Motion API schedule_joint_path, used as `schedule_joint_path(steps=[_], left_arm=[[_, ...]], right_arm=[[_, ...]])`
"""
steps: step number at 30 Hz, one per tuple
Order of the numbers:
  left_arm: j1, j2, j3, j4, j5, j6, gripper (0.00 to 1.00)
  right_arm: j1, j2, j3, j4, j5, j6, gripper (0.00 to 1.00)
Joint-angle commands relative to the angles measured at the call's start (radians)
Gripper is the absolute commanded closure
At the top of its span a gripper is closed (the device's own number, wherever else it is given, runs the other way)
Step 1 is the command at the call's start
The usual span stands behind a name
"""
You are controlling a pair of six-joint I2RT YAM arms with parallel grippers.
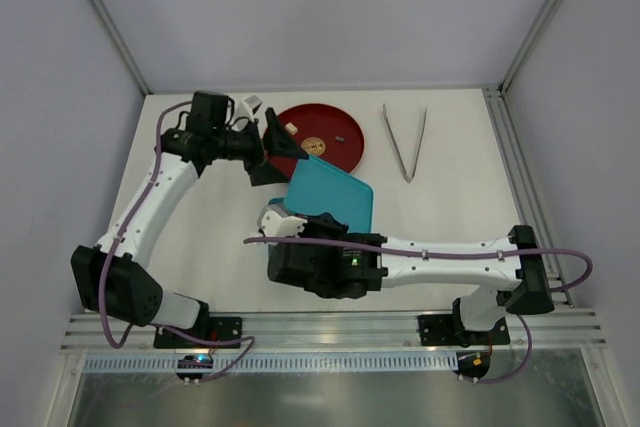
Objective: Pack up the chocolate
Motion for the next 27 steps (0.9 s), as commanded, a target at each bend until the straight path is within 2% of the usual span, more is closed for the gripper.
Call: schedule_joint_path(steps=[1, 6, 9, 14, 15, 17, 18, 19, 21, 23, 24, 27], left_arm=[[0.049, -0.044, 0.066, 0.044, 0.016, 0.014, 0.0], [0.106, -0.046, 0.144, 0.165, 0.038, -0.022, 0.0], [0.16, -0.058, 0.186, 0.187, -0.005, -0.028, 0.0], [0.263, -0.069, 0.249, 0.203, -0.053, -0.031, 0.0], [0.275, -0.069, 0.255, 0.198, -0.062, -0.031, 0.0], [0.289, -0.072, 0.258, 0.177, -0.114, -0.02, 0.0], [0.29, -0.08, 0.256, 0.169, -0.139, -0.014, 0.0], [0.289, -0.083, 0.243, 0.163, -0.181, 0.001, 0.0], [0.29, -0.09, 0.232, 0.103, -0.232, 0.027, 0.0], [0.289, -0.101, 0.203, 0.027, -0.307, 0.082, 0.0], [0.289, -0.106, 0.174, -0.004, -0.336, 0.101, 0.0], [0.286, -0.155, 0.108, -0.069, -0.442, 0.164, 0.0]], right_arm=[[-0.007, -0.068, 0.038, -0.043, 0.034, 0.034, 0.96], [-0.01, -0.109, 0.025, -0.044, -0.005, 0.058, 0.96], [-0.03, -0.155, 0.025, -0.037, -0.075, 0.094, 0.96], [-0.136, -0.298, 0.005, 0.053, -0.296, 0.14, 0.96], [-0.201, -0.325, 0.002, 0.072, -0.41, 0.164, 0.96], [-0.277, -0.406, -0.02, 0.132, -0.542, 0.192, 0.96], [-0.373, -0.431, -0.032, 0.156, -0.696, 0.233, 0.96], [-0.419, -0.48, -0.046, 0.181, -0.769, 0.253, 0.96], [-0.565, -0.517, -0.098, 0.257, -0.997, 0.307, 0.96], [-0.653, -0.551, -0.173, 0.358, -1.168, 0.412, 0.96], [-0.723, -0.559, -0.204, 0.4, -1.307, 0.448, 0.96], [-0.797, -0.571, -0.334, 0.599, -1.477, 0.607, 0.96]])
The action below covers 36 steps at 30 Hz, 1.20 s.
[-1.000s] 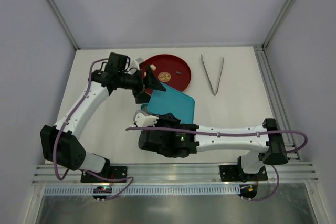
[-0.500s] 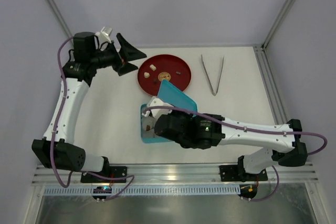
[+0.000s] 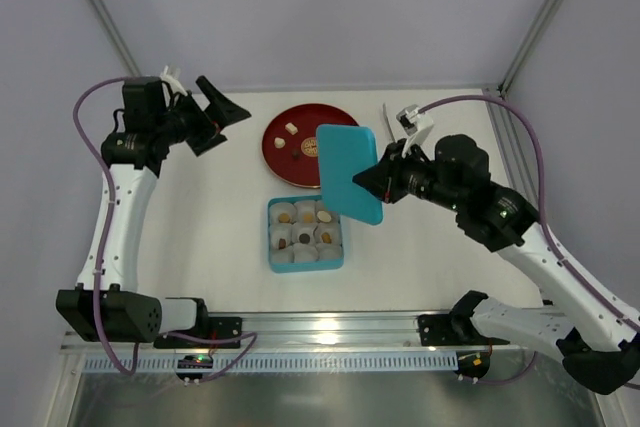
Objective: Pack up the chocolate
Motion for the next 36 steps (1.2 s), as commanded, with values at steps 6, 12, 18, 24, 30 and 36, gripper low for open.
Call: schedule_joint_path(steps=[6, 12, 18, 24, 30, 36], left_arm=[[-0.052, -0.176, -0.277, -0.157, -0.312, 0.147, 0.0], [-0.054, -0.254, -0.437, -0.155, -0.329, 0.154, 0.0], [-0.064, -0.252, -0.5, -0.165, -0.332, 0.176, 0.03], [-0.133, -0.24, -0.567, -0.117, -0.37, 0.159, 0.05], [-0.147, -0.231, -0.61, -0.073, -0.36, 0.147, 0.05], [-0.15, -0.251, -0.641, -0.054, -0.361, 0.141, 0.05]], right_arm=[[-0.143, 0.033, -0.358, 0.749, -0.604, 0.536, 0.96], [-0.149, 0.156, -0.536, 1.117, -0.653, 0.77, 0.96], [-0.161, 0.298, -0.606, 1.381, -0.684, 0.896, 0.96], [-0.172, 0.431, -0.648, 1.533, -0.716, 0.954, 0.96], [-0.18, 0.566, -0.699, 1.719, -0.744, 1.016, 0.96], [-0.197, 0.655, -0.721, 1.802, -0.765, 1.03, 0.96]])
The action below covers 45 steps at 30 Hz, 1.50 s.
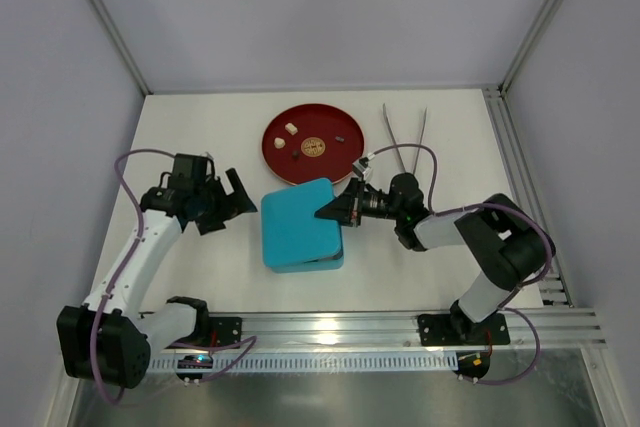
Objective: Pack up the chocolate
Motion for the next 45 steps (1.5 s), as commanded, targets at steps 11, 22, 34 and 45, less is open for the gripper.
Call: schedule_joint_path(steps=[11, 22, 34, 45], left_arm=[[-0.043, -0.011, -0.04, 0.096, -0.003, -0.011, 0.05], [-0.086, 0.003, -0.053, 0.125, -0.016, -0.023, 0.06], [-0.107, 0.012, -0.051, 0.128, -0.032, -0.026, 0.05], [-0.12, 0.024, -0.062, 0.139, -0.041, -0.034, 0.06]], right_arm=[[-0.035, 0.184, -0.008, 0.394, -0.04, 0.111, 0.96], [-0.062, 0.2, -0.017, 0.383, -0.043, 0.075, 0.96], [-0.062, 0.126, 0.0, 0.191, -0.026, -0.061, 0.96], [-0.064, 0.086, -0.008, -0.028, 0.005, -0.195, 0.89]])
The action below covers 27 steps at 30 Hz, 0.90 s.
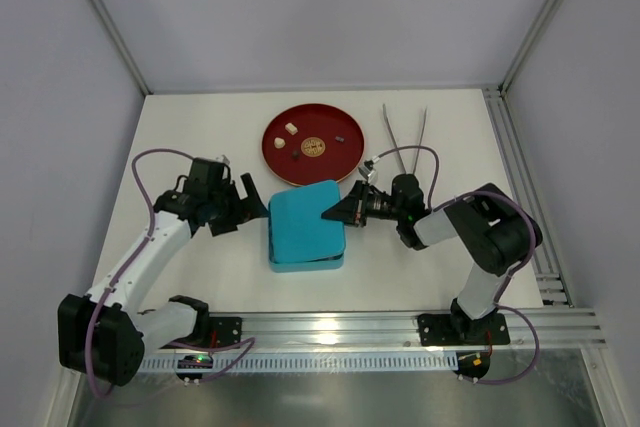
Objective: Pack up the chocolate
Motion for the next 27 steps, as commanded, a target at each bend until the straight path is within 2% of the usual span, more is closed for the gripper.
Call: schedule_joint_path(steps=[1, 16, 22, 27], left_arm=[[-0.007, 0.006, -0.003, 0.036, -0.018, -0.007, 0.06], [-0.011, 0.016, -0.014, 0.036, -0.03, -0.006, 0.06], [-0.012, 0.018, -0.018, 0.041, -0.029, -0.004, 0.06], [-0.012, 0.016, -0.025, 0.044, -0.03, -0.006, 0.06]], right_arm=[[0.0, -0.044, 0.005, -0.074, 0.028, -0.083, 0.87], [-0.002, -0.116, 0.005, -0.225, 0.058, -0.141, 0.66], [-0.006, -0.165, 0.02, -0.37, 0.089, -0.203, 0.57], [-0.005, -0.223, 0.06, -0.588, 0.13, -0.313, 0.55]])
